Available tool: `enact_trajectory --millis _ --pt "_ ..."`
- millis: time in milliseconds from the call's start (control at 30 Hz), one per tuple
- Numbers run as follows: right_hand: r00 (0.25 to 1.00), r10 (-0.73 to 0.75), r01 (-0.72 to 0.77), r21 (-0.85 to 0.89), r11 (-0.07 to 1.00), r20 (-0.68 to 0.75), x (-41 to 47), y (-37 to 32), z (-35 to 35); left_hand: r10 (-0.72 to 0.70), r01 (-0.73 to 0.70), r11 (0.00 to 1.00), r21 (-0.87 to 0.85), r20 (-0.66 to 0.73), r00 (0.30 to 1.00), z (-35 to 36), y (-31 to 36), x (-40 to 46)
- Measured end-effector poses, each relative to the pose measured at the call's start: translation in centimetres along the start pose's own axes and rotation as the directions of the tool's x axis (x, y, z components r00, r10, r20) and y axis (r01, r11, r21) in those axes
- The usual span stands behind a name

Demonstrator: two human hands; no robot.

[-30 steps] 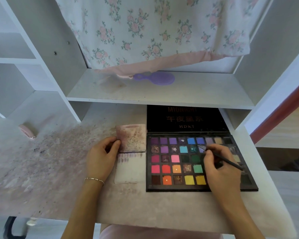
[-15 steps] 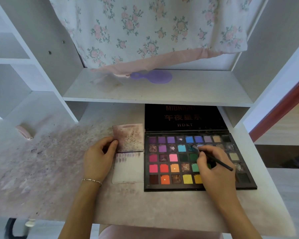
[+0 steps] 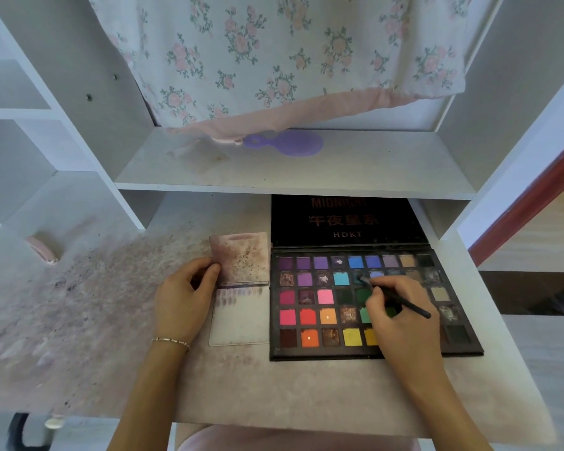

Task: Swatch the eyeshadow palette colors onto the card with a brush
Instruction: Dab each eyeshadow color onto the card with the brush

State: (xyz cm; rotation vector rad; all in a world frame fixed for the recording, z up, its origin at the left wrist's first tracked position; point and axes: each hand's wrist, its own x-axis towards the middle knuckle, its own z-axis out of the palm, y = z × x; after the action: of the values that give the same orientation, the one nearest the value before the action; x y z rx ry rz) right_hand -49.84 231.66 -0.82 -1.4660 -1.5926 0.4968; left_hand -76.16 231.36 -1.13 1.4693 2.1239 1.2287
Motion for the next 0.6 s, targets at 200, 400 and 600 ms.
enact_trajectory --millis 200,400,600 --pt "1.0 -0.019 0.019 0.018 1.0 0.005 -0.02 0.01 0.08 0.002 -0.002 1.0 -0.003 0.004 1.0 -0.01 -0.05 -0.03" --pt "1.0 0.007 -0.006 0.043 0.999 -0.011 -0.05 0.04 0.07 0.006 -0.006 1.0 -0.001 0.008 1.0 -0.02 -0.03 -0.04" --pt "0.999 0.033 -0.033 0.053 0.998 0.003 0.0 -0.02 0.08 -0.003 0.003 1.0 0.005 0.009 1.0 -0.02 -0.1 0.0"
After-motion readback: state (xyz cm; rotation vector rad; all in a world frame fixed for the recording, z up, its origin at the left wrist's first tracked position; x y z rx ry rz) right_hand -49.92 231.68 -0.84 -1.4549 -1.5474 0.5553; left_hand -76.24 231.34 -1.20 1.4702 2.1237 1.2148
